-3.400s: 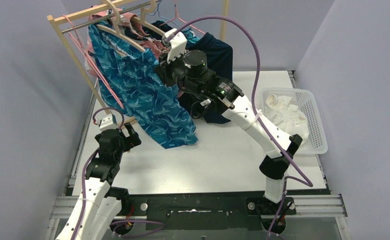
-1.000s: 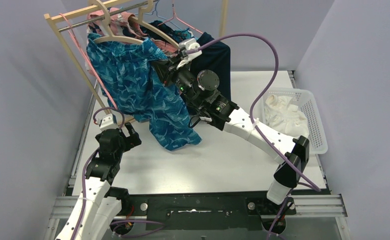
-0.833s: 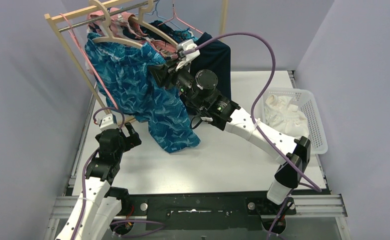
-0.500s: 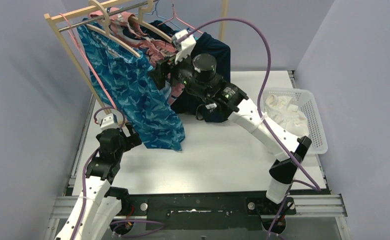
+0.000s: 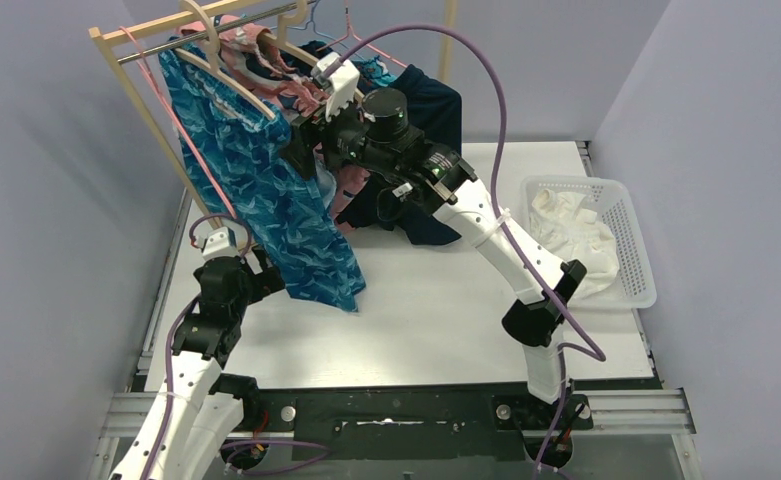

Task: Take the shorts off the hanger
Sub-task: Pick up the hanger from the clothes rod.

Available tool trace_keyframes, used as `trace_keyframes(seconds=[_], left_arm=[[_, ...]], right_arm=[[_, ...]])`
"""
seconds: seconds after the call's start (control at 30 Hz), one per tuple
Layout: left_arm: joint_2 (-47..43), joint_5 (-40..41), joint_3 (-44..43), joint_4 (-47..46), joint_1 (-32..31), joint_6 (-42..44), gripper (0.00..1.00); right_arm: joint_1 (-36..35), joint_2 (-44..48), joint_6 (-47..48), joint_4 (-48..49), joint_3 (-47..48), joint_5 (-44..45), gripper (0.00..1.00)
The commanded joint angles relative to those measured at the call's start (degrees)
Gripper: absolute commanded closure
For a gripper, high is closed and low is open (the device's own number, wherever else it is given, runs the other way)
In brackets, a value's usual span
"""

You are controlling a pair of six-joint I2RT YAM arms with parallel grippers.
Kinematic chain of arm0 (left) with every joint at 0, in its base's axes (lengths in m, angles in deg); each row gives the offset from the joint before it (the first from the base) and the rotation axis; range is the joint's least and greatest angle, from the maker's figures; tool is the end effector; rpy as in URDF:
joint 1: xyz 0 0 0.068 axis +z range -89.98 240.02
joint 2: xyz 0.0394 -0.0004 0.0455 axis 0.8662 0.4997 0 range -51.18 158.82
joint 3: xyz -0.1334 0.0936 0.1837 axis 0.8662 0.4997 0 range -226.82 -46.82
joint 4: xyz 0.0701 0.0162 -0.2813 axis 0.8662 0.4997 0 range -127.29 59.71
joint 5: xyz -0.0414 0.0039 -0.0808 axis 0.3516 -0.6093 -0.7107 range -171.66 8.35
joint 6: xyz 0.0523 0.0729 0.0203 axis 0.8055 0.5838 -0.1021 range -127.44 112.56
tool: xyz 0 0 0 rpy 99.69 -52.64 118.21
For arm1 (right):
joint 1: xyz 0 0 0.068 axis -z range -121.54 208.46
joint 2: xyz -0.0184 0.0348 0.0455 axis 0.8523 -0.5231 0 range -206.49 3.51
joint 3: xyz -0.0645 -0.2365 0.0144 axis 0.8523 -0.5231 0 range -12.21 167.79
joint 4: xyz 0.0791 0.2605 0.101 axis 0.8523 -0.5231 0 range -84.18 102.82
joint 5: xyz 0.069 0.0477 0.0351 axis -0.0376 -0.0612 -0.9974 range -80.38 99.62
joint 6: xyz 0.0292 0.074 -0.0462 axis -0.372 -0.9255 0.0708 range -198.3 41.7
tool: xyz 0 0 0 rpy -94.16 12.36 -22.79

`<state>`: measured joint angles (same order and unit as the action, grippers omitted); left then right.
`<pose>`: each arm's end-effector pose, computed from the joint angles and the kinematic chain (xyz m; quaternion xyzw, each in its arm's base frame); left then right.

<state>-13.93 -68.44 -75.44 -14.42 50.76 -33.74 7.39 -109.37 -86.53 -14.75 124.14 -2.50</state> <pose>0.2454 -0.0209 0.1935 -0.1840 0.8488 -0.0527 0.4928 0.2974 0.3961 0.4845 -0.3328 0.6513 0.4024 0.5506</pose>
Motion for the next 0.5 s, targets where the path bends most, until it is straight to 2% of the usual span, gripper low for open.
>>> trace_keyframes(seconds=[0.0,0.17,0.23,0.3,0.33,0.4,0.47], left_arm=[[-0.16,-0.91,-0.82,-3.44,0.29,0.82,0.04],[-0.42,-0.91,-0.74,-3.41,0.3,0.9,0.04],[-0.38,-0.95,-0.8,-3.44,0.29,0.9,0.04],[-0.2,-0.93,-0.73,-3.45,0.3,0.9,0.04],[-0.05,-0.91,-0.81,-3.45,0.33,0.9,0.04],[0.17,-0.96,-0.87,-3.35,0.34,0.82,0.04],[0.26,-0.98,-0.83,-3.32,0.33,0.73,0.04]], right_arm=[[-0.07,2.0,-0.55,2.08,0.06,-2.81,0.19],[-0.6,1.16,-0.26,2.56,0.58,-2.05,0.18],[-1.36,-0.31,-0.76,4.1,1.8,2.15,0.19],[-2.64,-1.37,0.45,7.65,1.92,5.85,0.12],[-2.84,-2.26,0.6,8.55,2.84,6.41,0.04],[-2.4,-4.43,-0.8,8.6,6.28,6.76,0.01],[-1.83,-5.18,-1.35,9.77,6.88,6.03,0.12]])
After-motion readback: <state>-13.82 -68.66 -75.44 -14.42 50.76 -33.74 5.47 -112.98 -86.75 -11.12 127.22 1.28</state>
